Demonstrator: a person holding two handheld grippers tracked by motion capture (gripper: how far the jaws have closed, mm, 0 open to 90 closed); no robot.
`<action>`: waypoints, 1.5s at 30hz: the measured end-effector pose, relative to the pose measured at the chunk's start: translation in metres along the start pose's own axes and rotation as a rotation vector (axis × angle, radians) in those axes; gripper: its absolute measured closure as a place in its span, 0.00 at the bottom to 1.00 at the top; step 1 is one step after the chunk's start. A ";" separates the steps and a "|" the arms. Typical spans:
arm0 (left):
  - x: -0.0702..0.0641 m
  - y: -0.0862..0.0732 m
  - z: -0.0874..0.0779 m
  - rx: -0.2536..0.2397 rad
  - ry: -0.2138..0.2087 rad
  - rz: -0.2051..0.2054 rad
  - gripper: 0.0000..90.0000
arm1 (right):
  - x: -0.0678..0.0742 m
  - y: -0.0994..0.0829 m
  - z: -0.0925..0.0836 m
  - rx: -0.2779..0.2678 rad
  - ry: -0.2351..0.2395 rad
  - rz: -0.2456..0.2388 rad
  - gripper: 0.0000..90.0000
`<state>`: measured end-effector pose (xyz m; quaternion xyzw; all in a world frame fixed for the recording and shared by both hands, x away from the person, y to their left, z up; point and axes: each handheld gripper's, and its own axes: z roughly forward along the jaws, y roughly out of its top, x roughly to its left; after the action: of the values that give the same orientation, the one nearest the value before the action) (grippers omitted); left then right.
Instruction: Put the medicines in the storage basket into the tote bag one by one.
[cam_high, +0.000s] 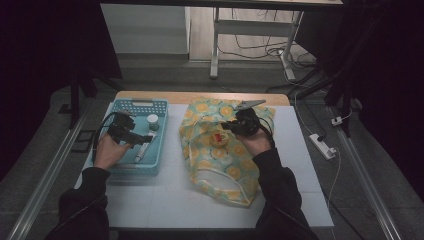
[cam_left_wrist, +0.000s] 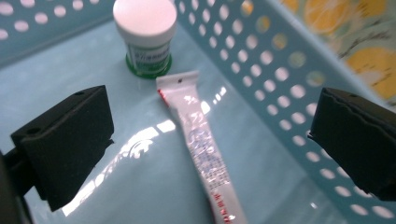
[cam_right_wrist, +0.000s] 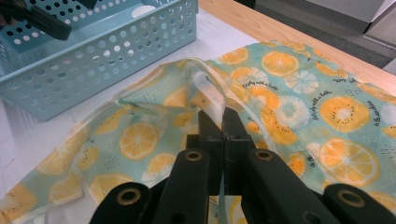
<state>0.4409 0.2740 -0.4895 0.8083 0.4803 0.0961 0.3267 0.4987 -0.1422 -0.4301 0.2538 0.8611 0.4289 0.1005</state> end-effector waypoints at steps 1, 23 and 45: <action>0.000 -0.001 0.002 0.013 0.002 0.003 0.00 | 0.000 0.000 0.000 -0.001 0.000 0.002 0.99; -0.006 -0.002 0.034 0.295 0.115 0.034 0.07 | 0.000 0.000 0.000 0.003 0.004 -0.003 0.99; -0.008 -0.002 0.033 0.306 0.069 0.012 0.65 | 0.000 -0.001 -0.001 0.002 0.003 0.000 0.99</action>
<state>0.4507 0.2536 -0.5147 0.8477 0.4955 0.0517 0.1824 0.4984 -0.1436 -0.4299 0.2532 0.8618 0.4282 0.0991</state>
